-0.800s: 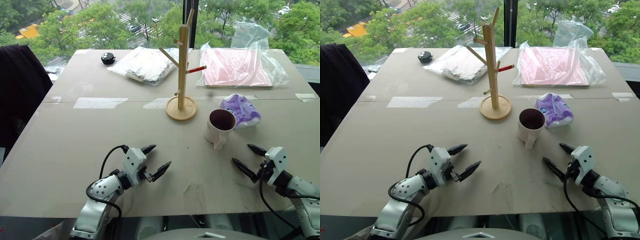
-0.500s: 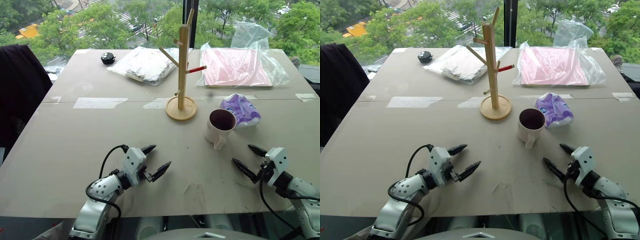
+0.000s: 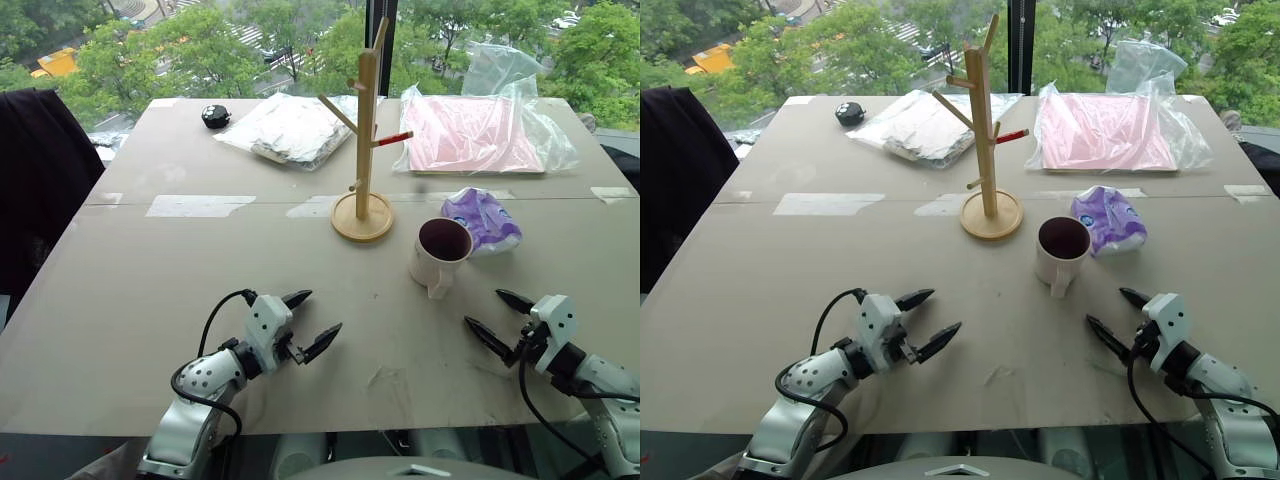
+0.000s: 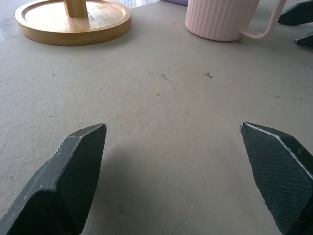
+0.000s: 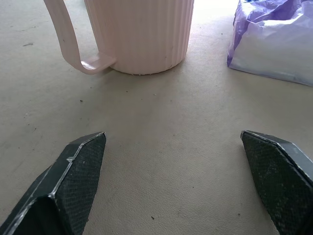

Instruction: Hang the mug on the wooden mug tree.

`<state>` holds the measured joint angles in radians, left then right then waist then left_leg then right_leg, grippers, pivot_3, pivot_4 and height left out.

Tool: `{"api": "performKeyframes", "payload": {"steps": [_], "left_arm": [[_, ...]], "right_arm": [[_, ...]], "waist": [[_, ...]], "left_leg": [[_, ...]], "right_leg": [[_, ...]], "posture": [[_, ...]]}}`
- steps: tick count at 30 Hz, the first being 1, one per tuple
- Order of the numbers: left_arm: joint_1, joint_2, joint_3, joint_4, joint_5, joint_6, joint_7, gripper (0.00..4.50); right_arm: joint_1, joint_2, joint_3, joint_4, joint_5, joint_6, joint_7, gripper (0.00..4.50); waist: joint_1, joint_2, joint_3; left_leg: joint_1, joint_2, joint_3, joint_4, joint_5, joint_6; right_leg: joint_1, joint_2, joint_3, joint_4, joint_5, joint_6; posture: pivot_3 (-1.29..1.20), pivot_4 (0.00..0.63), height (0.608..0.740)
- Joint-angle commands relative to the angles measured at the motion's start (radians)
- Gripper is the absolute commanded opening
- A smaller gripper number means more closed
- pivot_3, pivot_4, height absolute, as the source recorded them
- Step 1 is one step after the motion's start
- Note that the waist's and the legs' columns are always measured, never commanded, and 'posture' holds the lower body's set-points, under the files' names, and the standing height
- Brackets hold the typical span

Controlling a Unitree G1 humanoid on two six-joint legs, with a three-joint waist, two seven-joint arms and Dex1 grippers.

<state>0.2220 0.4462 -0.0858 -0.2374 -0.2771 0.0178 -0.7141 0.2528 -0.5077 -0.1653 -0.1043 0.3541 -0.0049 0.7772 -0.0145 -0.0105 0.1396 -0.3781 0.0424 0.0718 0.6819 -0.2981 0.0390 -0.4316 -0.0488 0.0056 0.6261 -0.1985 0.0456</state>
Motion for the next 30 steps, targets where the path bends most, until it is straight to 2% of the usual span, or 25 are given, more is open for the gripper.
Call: {"api": "performKeyframes", "payload": {"steps": [1, 8, 14, 21, 30], "left_arm": [[0.019, 0.009, 0.01, 0.005, 0.001, 0.003, -0.005, 4.5], [-0.042, 0.032, -0.003, 0.051, 0.024, -0.037, -0.052, 4.5], [-0.118, 0.084, -0.004, -0.036, -0.123, 0.034, -0.216, 4.5], [-0.198, 0.17, 0.005, -0.116, -0.203, 0.096, -0.35, 4.5], [-0.262, 0.238, 0.013, -0.14, -0.202, 0.122, -0.4, 4.5]], "right_arm": [[0.008, -0.005, -0.015, -0.033, 0.012, 0.0, 0.004, 4.46], [0.045, -0.006, 0.04, -0.139, 0.076, 0.087, 0.056, 4.46], [-0.034, 0.009, 0.099, -0.19, 0.091, 0.16, 0.041, 4.46], [-0.121, 0.021, 0.157, -0.221, 0.128, 0.227, 0.055, 4.46], [-0.156, 0.018, 0.194, -0.231, 0.148, 0.272, 0.092, 4.46]], "waist": [[0.0, 0.0, 0.0], [0.001, 0.0, 0.0], [0.003, -0.002, 0.002], [0.007, -0.004, 0.003], [0.007, -0.006, 0.007]], "left_leg": [[0.0, 0.0, 0.0, 0.0, 0.0, 0.0], [0.0, 0.0, -0.001, 0.0, 0.0, 0.0], [0.0, 0.0, 0.0, 0.001, 0.0, 0.0], [-0.002, 0.0, -0.001, 0.001, 0.0, 0.0], [-0.002, -0.001, -0.001, 0.001, 0.0, 0.0]], "right_leg": [[0.0, 0.0, 0.0, 0.0, 0.0, 0.0], [0.0, 0.0, -0.001, 0.0, 0.0, 0.0], [0.0, 0.0, 0.0, 0.0, 0.0, 0.0], [-0.001, 0.0, -0.001, 0.0, 0.002, -0.003], [-0.001, 0.0, -0.001, 0.0, 0.001, -0.001]], "posture": [[0.0, 0.15, 0.74], [0.0, 0.15, 0.74], [0.0, 0.15, 0.74], [0.0, 0.15, 0.74], [0.0, 0.15, 0.74]]}}
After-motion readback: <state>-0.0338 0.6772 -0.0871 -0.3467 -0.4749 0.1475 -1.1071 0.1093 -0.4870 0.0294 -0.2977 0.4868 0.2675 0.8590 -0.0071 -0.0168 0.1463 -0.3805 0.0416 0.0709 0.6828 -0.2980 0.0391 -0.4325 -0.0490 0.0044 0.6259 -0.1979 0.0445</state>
